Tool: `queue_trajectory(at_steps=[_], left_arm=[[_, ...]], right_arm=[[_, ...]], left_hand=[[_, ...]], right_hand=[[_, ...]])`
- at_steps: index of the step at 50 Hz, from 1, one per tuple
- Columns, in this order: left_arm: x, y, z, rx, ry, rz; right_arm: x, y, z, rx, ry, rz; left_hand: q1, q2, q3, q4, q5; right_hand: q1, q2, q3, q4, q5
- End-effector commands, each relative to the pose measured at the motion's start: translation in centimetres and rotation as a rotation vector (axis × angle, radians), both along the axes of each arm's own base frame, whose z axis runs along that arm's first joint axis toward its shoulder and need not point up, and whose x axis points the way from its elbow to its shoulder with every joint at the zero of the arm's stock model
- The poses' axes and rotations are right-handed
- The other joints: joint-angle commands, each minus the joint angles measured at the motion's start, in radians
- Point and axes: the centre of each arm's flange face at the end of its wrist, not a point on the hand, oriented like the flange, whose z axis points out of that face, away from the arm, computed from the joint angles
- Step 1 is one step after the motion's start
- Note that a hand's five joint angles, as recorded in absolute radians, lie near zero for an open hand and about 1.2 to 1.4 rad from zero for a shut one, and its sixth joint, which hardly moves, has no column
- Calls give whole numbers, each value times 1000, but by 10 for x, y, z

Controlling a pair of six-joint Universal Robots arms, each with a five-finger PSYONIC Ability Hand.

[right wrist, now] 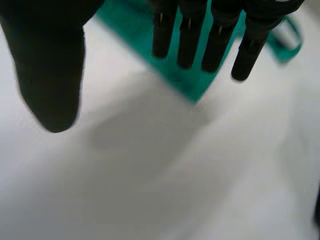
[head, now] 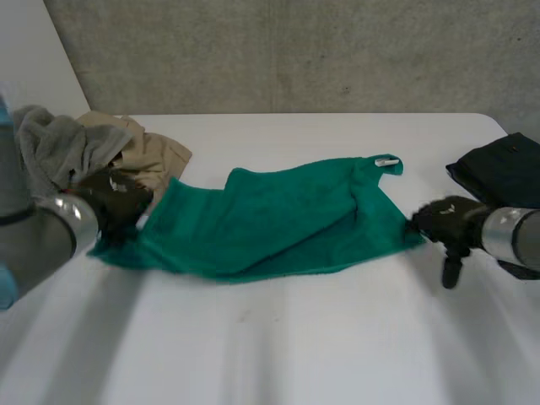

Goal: Fold the laundry.

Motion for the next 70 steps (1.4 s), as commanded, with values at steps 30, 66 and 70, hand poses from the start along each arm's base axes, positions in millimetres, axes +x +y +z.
queue_trajectory(at_steps=[30, 66, 70], left_arm=[[-55, 1, 169, -397, 516, 39], [-17, 1, 7, 108, 6, -2], [-20, -8, -2, 116, -17, 15]], right_arm=[[78, -46, -67, -216, -284, -200], [-43, 7, 31, 241, 213, 1], [-26, -1, 30, 139, 172, 28]], left_hand=[[255, 200, 208, 199, 243], [255, 200, 208, 199, 243], [255, 200, 208, 199, 243]], right_hand=[[333, 336, 323, 328, 344], [1000, 1003, 990, 995, 1011], [1000, 1003, 990, 995, 1011]])
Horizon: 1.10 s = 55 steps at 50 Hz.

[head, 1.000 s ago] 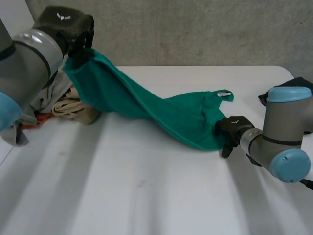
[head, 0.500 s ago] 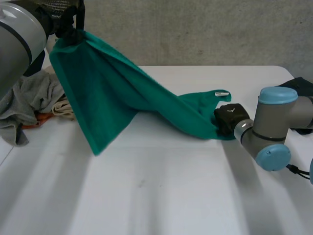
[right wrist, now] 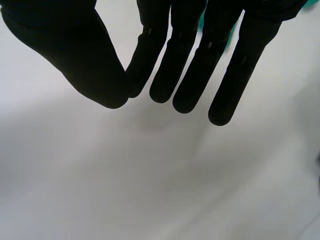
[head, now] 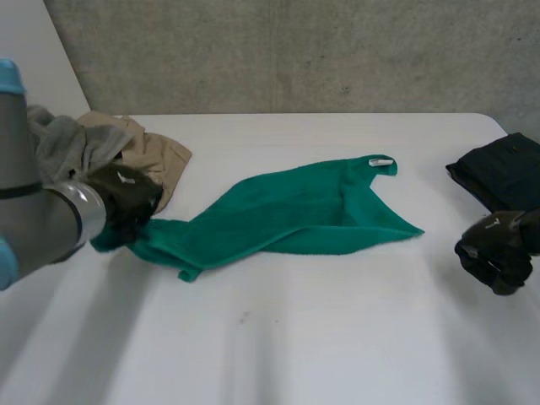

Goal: Fold the laundry.

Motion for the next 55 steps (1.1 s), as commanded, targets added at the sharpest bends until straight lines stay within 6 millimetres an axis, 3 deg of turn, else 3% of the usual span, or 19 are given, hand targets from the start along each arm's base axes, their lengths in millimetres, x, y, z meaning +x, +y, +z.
queue_trajectory(at_steps=[1, 2, 6, 13, 17, 28, 32, 33, 39, 40, 41, 44, 47, 52, 55], left_arm=[[-5, -14, -23, 40, -74, -3], [-7, -20, -20, 20, -58, 13], [-11, -33, -3, -45, 33, 62], [-16, -46, 28, -130, 169, 118], [-19, -49, 35, -149, 195, 131], [-18, -47, 46, -166, 206, 157], [-16, -45, 51, -175, 219, 162], [-15, -45, 53, -177, 223, 167], [-11, -39, 53, -159, 233, 177], [-10, -38, 53, -155, 231, 179], [-8, -35, 51, -142, 224, 181], [-4, -29, 43, -104, 200, 176], [0, -17, 27, -20, 116, 137], [10, 15, -10, 194, -95, 7], [12, 34, -25, 287, -175, -69]], right_arm=[[20, -10, -6, -101, -29, 18], [26, -16, -8, -152, -89, 0], [36, -27, -18, -240, -226, -97], [58, -31, -37, -324, -358, -180], [71, -38, -54, -348, -386, -202], [92, -61, -97, -301, -413, -249], [97, -67, -104, -295, -439, -260], [97, -67, -104, -294, -448, -265], [90, -61, -83, -307, -454, -282], [86, -60, -75, -316, -453, -286], [76, -59, -52, -367, -445, -280], [59, -53, -26, -417, -383, -236], [36, -31, -12, -355, -216, -105], [-6, 22, -2, -24, 99, 139], [-20, 37, 3, 96, 161, 172]], left_hand=[[255, 200, 208, 199, 243], [255, 200, 208, 199, 243], [255, 200, 208, 199, 243], [255, 200, 208, 199, 243], [255, 200, 208, 199, 243], [255, 200, 208, 199, 243], [255, 200, 208, 199, 243], [255, 200, 208, 199, 243], [255, 200, 208, 199, 243], [255, 200, 208, 199, 243], [255, 200, 208, 199, 243], [255, 200, 208, 199, 243], [255, 200, 208, 199, 243], [255, 200, 208, 199, 243], [255, 200, 208, 199, 243]], right_hand=[[207, 178, 170, 162, 199], [-78, -107, -116, -123, -86], [-526, -555, -564, -571, -534], [-715, -744, -753, -760, -723], [-694, -724, -732, -739, -703], [-298, -328, -336, -343, -307], [-81, -111, -119, -126, -90], [245, 216, 207, 200, 237], [249, 219, 211, 203, 240], [249, 219, 211, 203, 240], [249, 219, 211, 203, 240], [249, 219, 211, 203, 240], [249, 219, 211, 203, 240], [249, 219, 211, 203, 240], [249, 219, 211, 203, 240]])
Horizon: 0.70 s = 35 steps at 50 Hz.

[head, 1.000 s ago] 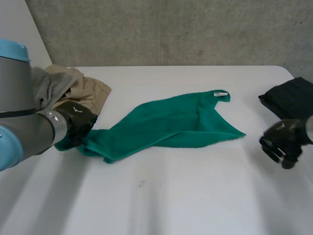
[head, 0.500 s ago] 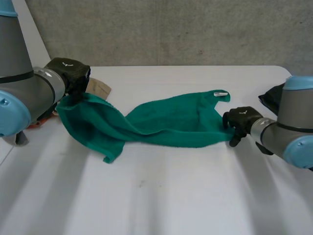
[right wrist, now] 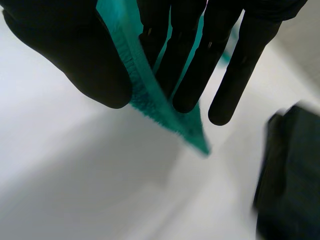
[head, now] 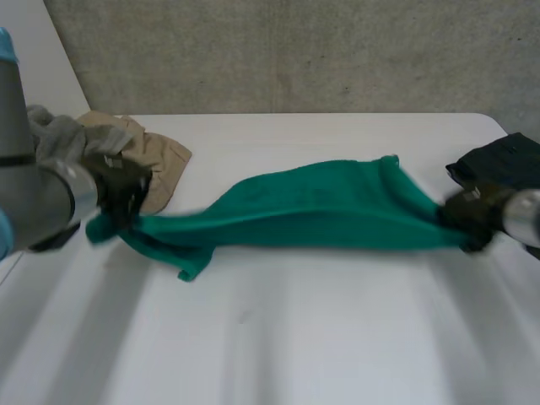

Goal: Fold the laundry.

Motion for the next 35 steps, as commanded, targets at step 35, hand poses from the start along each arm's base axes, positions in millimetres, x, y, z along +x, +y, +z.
queue_trajectory(at_steps=[35], left_arm=[[-19, -107, 180, -1082, 411, 116]], right_arm=[[26, -49, 212, -1141, -428, -129]], left_hand=[[255, 200, 207, 199, 243]], right_hand=[[259, 218, 211, 203, 226]])
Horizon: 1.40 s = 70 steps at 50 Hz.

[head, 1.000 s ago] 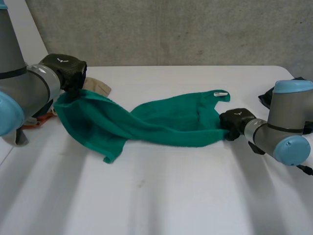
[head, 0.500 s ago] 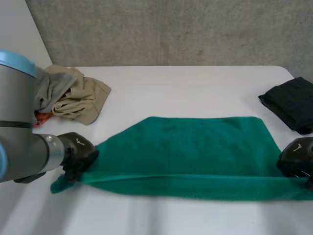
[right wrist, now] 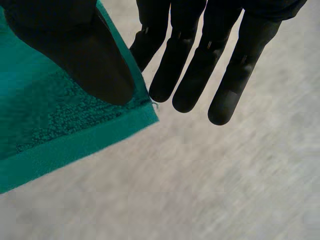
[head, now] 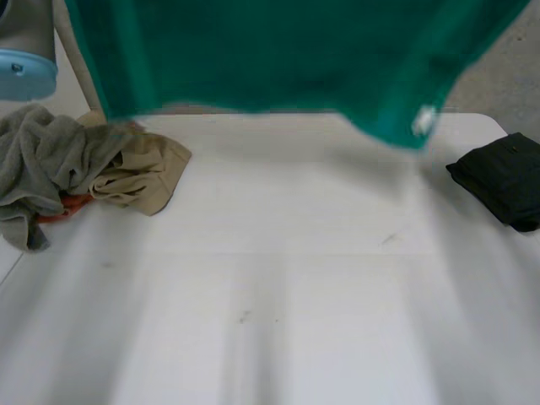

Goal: Fold the laundry.

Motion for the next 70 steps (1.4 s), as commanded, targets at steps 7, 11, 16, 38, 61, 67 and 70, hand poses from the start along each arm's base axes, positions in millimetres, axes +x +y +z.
queue_trajectory(at_steps=[7, 11, 16, 38, 61, 67, 70], left_arm=[[12, -17, -62, 175, -37, -10], [9, -21, -102, 260, -88, -39], [4, -17, -165, 429, -152, -82], [44, 173, -269, 1175, -867, -211], [-14, 14, -256, 871, -596, -24], [-29, -19, -273, 827, -582, 6], [-38, -26, -272, 791, -566, -11]], right_arm=[[13, 5, -46, 160, 64, 66], [19, 2, -84, 289, 100, 90], [22, 0, -140, 453, 172, 105], [-64, 127, -194, 1358, 834, 222], [-18, -11, -237, 800, 520, 52], [-4, -45, -249, 661, 505, 3], [3, -57, -262, 631, 506, -3]], left_hand=[[255, 200, 207, 199, 228], [255, 200, 207, 199, 228], [255, 200, 207, 199, 228], [255, 200, 207, 199, 228], [255, 200, 207, 199, 228], [255, 200, 207, 199, 228], [255, 200, 207, 199, 228]], right_hand=[[259, 218, 209, 200, 201], [259, 218, 209, 200, 201], [259, 218, 209, 200, 201], [259, 218, 209, 200, 201], [259, 218, 209, 200, 201], [259, 218, 209, 200, 201], [259, 218, 209, 200, 201]])
